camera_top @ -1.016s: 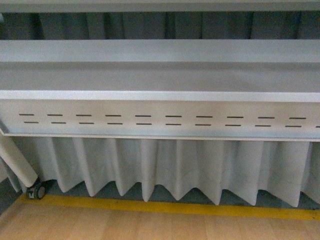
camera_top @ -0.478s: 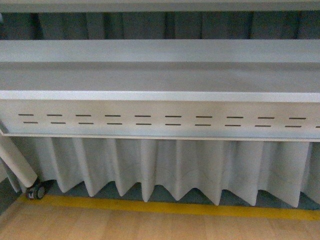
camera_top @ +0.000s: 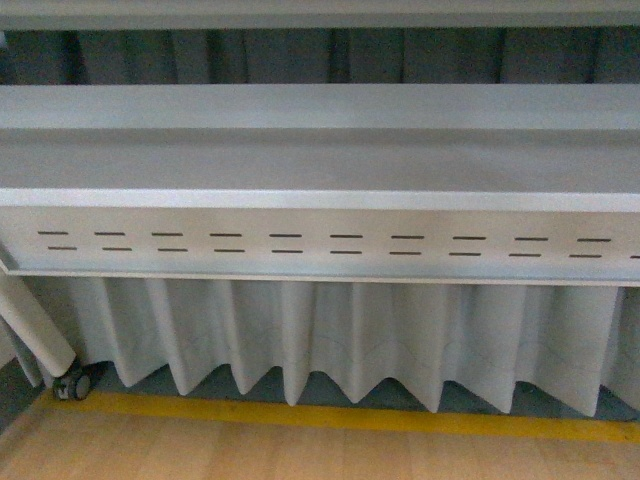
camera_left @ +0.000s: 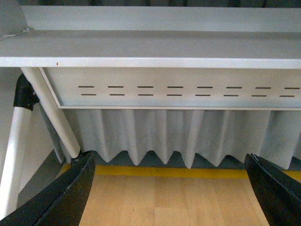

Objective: Wind up and store yellow beetle toy

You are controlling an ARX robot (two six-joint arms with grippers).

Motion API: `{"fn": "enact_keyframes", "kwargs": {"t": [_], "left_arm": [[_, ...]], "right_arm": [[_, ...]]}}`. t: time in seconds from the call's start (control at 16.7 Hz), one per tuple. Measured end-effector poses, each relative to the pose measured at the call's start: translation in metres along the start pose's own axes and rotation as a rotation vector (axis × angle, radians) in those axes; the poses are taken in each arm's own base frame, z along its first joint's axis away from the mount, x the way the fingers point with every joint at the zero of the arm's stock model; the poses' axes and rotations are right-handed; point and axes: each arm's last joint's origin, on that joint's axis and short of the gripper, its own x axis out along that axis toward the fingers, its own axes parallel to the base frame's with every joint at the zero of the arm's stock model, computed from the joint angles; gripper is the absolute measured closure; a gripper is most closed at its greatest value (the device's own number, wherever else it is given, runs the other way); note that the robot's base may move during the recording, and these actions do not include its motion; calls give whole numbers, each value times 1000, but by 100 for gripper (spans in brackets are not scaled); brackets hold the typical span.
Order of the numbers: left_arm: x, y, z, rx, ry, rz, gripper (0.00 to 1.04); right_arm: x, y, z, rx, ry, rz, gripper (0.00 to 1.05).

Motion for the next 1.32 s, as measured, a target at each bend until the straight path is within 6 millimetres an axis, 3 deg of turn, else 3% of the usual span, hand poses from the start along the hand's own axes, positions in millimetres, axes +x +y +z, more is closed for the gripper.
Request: {"fn": "enact_keyframes", "kwargs": {"t": [1.32], "left_arm": [[0, 0, 0, -1, -3, 1, 7]], "right_arm": [[0, 0, 0, 1, -3, 0, 7]]}}
